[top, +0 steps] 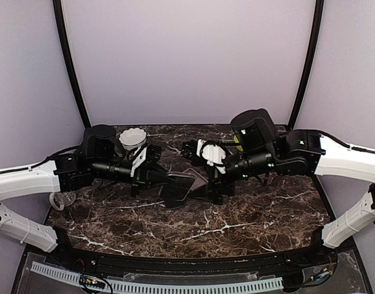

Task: Take the phone out of the phone case
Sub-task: Pass from the left arm to the right

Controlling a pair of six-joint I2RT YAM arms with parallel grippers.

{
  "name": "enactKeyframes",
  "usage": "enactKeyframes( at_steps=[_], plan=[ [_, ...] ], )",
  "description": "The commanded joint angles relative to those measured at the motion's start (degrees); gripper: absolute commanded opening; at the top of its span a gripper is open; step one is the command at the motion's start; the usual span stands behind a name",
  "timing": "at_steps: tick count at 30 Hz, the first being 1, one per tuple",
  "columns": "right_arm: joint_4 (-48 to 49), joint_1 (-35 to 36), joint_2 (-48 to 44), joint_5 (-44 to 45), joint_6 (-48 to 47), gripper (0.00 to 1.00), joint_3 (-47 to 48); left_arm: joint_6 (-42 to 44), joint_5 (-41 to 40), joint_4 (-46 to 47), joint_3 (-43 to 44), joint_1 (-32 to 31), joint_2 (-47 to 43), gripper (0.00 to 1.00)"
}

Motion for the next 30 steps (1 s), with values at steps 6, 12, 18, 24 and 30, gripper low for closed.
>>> enactKeyframes(
  at_steps=[6,12,18,24,30],
  plan=[
    [-11.4,2.04,7.52,4.29,-3.24,0.82,6.94,4.14,1.77,-1.62,4.02,-0.5,0.45,0.0],
    [-8.06,2.05,9.16,3.85,-5.41,0.62,7.17,5.43,2.15,-4.01,4.8,-0.88,0.52,0.0],
    [-5.19,2.05,8.95,0.61,-7.01,0.37,5.9,6.17,2.48,-4.47,5.03,-1.09,0.52,0.0],
    [-2.55,2.05,8.68,0.02,-7.05,0.15,3.86,6.52,3.02,-6.41,5.86,-1.17,1.19,0.0],
    [-1.12,2.05,8.36,0.38,-6.57,0.0,2.18,6.32,3.99,-6.1,6.17,-1.12,1.4,0.15]
  ],
)
